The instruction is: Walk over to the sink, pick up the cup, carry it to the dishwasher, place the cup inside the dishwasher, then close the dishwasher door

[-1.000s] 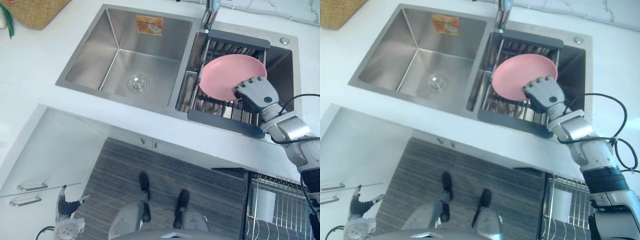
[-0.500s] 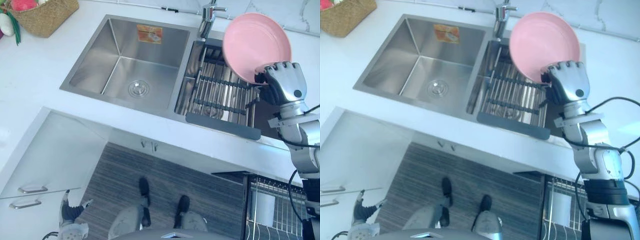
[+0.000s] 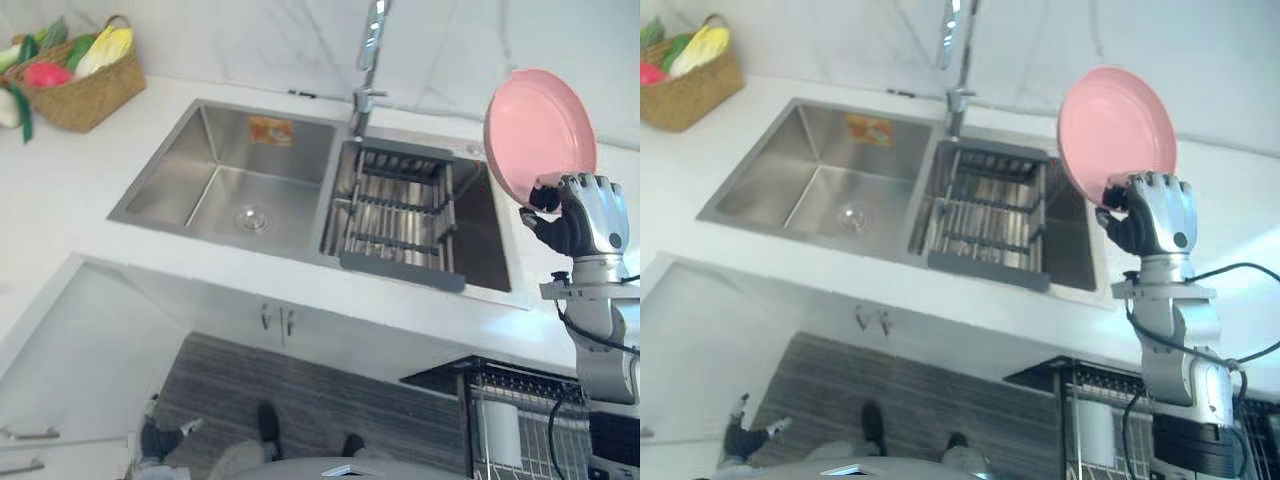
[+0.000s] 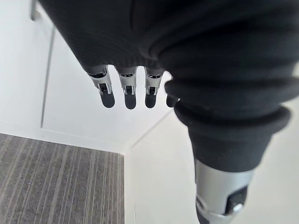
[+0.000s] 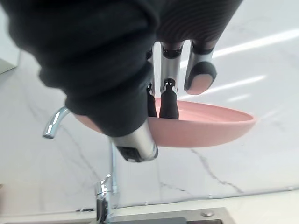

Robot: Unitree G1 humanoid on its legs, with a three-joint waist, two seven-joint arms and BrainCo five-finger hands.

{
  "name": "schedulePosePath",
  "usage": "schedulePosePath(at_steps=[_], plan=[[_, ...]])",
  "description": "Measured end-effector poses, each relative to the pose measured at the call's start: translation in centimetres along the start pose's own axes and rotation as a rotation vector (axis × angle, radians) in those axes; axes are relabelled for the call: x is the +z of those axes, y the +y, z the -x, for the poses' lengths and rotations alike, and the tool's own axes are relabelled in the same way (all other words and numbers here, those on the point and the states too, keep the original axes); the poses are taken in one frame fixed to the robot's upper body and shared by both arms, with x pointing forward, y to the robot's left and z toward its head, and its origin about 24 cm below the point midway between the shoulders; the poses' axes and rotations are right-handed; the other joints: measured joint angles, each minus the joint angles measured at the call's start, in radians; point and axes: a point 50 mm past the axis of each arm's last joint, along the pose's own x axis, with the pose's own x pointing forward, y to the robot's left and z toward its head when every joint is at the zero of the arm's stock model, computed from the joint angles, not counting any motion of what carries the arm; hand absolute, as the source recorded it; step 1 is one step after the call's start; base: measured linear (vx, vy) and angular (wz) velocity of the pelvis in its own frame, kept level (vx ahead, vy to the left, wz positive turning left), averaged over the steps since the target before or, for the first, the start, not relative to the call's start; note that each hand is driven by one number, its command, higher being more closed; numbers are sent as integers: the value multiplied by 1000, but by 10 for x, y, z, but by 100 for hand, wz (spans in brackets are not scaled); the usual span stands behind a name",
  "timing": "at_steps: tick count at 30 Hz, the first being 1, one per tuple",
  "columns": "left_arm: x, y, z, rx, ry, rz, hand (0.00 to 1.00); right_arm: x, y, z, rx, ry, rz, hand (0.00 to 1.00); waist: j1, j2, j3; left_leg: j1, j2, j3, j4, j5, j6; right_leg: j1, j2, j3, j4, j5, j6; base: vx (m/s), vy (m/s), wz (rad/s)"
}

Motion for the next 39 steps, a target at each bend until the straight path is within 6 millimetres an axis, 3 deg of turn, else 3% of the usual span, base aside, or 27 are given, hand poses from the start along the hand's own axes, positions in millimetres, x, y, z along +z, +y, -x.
schedulePosePath(at_steps=[5,7,8,9,11,12,13,14,15,16,17,18,19,20,22,23,25,26,28,29,30,33,36,39], plan=[[15,-4,-9,-93,-55,-69,0,-5,7,20,60,75,-24,100,-32,-24,15,29,26,134,85,-100,16,-90,-2,147,141,24,8,-58,67,-97],[18,5,-17,-79,-54,-63,0,-2,1,24,48,70,-36,100,-51,-12,31,45,44,165,89,-109,31,-92,20,118,139,68,-17,-144,48,-89],[19,13,-21,-53,-44,-45,0,0,-3,23,31,57,-47,100,-55,-4,32,43,69,219,71,-105,40,-122,26,68,203,30,-63,-148,22,-89],[18,20,-23,-32,-40,-38,0,1,-4,23,24,56,-61,100,-55,3,36,43,82,242,66,-105,39,-133,28,25,254,-3,-79,-182,23,-108],[17,25,-24,-12,-30,-30,0,1,-5,22,23,53,-60,100,-54,0,32,50,103,268,58,-104,38,-132,23,-35,343,-56,-98,-40,-9,-69],[13,28,-23,-4,-15,-27,0,1,-6,21,18,54,-65,100,-52,0,30,55,106,301,60,-101,34,-111,-10,-83,392,-65,-123,12,-31,-58],[12,27,-22,-3,-10,-19,0,1,-5,19,13,51,-72,100,-51,-13,23,56,102,317,64,-100,32,-103,-23,-97,391,-28,-147,14,-59,-89],[12,23,-22,0,7,8,0,4,-6,13,-3,40,-83,100,-42,-24,18,52,90,321,77,-101,16,-101,-4,-113,334,1,-138,-7,-45,-91],[10,20,-20,-1,24,24,0,6,-6,10,-12,33,-93,100,-35,-18,20,41,91,291,78,-106,8,-106,12,-112,299,30,-137,-43,-29,-156],[4,16,-18,4,59,52,0,8,-3,4,-21,26,-114,100,-13,34,11,22,132,273,66,-88,26,-80,75,-87,163,110,-136,-92,7,-192],[1,19,-17,20,79,65,0,10,1,3,-12,24,-127,100,7,30,10,24,153,362,62,-77,48,-91,53,-150,229,40,-201,-81,16,-189],[-1,22,-18,34,88,76,0,11,4,3,2,20,-134,100,7,22,9,25,157,391,67,-80,48,-88,23,-183,268,10,-204,-57,-6,-185],[-2,27,-19,60,108,99,0,12,14,4,48,15,-150,100,15,7,3,23,177,464,88,-87,40,-70,-42,-229,307,-31,-181,-10,-22,-138],[-3,31,-20,74,112,109,0,12,16,5,62,15,-156,100,22,5,2,23,188,482,104,-89,32,-60,-58,-241,304,-37,-165,-10,-85,-163],[-3,39,-22,91,109,100,0,14,24,9,94,31,-192,100,27,-20,8,18,230,517,172,-88,20,-1,-100,-244,204,-11,-88,0,-202,-122],[-3,42,-23,96,105,95,0,14,26,11,105,37,-196,100,23,-27,10,14,237,519,184,-88,16,20,-101,-245,157,9,-61,-2,-234,-70],[0,49,-27,115,87,83,0,11,30,13,131,52,-201,100,18,-77,12,-4,241,516,225,-91,-8,58,-100,-243,43,133,-6,-30,-361,-44],[2,47,-27,124,87,93,0,11,29,13,130,58,-200,100,25,-87,16,-26,245,490,245,-87,-32,66,-89,-241,-7,101,41,-69,-437,-64],[-1,22,-18,89,114,150,0,12,29,8,125,52,-201,100,53,-65,26,-85,227,241,289,-116,-99,25,-70,-193,-42,62,49,-103,-264,-100],[-9,0,-5,53,167,189,0,13,35,0,137,46,-208,100,80,-23,37,-104,211,54,299,-147,-130,-29,-46,-127,-25,57,39,-146,-169,-141],[-18,-10,6,44,210,210,0,11,44,-4,162,61,-217,100,87,7,48,-100,204,-11,272,-154,-142,-55,-30,-88,-21,62,27,-137,-132,-122],[-33,0,16,82,244,185,0,-1,63,-3,231,163,-221,100,90,20,55,-64,206,2,185,-99,-149,-75,-15,-74,-25,77,14,-14,-77,-30],[-28,6,10,107,218,204,0,-3,62,-11,214,195,-224,100,92,20,73,-55,198,-1,115,-48,-137,-89,-5,-75,-42,103,5,23,-34,-1],[-20,5,4,105,187,219,0,-1,58,-23,189,194,-255,100,92,4,98,-44,182,-5,88,-37,-135,-89,-10,-75,-57,116,11,-1,0,-4]])
